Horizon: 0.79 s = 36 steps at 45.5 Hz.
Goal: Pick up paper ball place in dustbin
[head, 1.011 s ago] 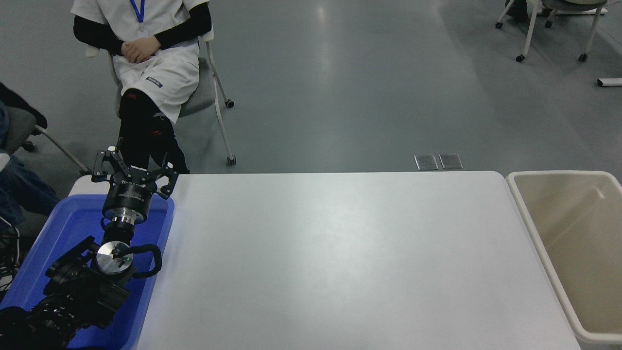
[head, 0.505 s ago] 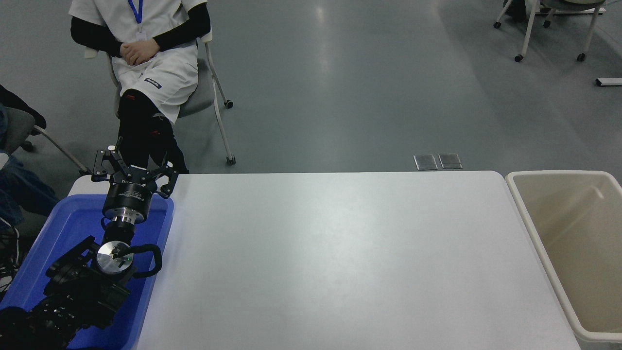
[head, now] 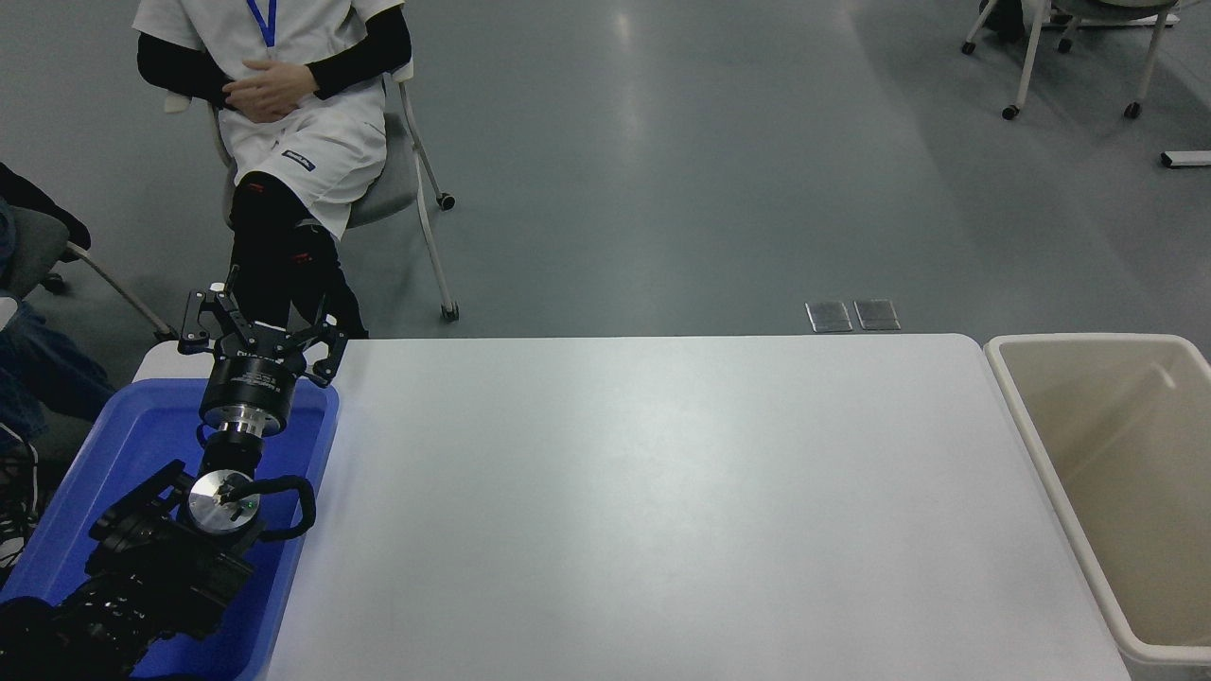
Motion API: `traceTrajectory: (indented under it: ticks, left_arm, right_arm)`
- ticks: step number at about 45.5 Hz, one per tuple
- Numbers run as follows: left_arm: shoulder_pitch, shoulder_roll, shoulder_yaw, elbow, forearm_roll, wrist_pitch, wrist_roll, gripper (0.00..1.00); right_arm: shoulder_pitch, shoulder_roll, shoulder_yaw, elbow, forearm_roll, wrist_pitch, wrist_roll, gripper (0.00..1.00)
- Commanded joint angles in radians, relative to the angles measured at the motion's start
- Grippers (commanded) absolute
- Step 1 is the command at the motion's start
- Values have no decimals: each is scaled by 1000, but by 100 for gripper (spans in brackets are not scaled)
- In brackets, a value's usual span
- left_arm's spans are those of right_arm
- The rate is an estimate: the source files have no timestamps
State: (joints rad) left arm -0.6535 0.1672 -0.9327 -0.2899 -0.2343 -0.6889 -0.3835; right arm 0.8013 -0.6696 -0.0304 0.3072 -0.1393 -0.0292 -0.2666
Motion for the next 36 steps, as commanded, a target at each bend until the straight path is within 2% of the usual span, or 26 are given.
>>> traceTrajectory:
  ticks: [1,12,15,24,32,36]
  left_arm:
    - [0,0,0,0,0,0,0,99]
    - [0,0,0,0,0,0,0,99]
    - [0,0,0,0,0,0,0,99]
    - [0,0,-2,0,0,0,0,99]
    - [0,0,-2,0,0,0,0,99]
    - [0,0,-2,0,0,0,0,99]
  right_arm:
    - [-53,163,86,-184,53,-38,4,0]
    - [-66,180,152,-188,162,-34,47,0]
    - [-70,182,176,-178,165,-29,72,0]
    - [-74,180,238,-135,167,-18,216,0]
    - [-80,179,270,-129,167,-18,383,0]
    - [-86,180,270,-132,165,-20,403,0]
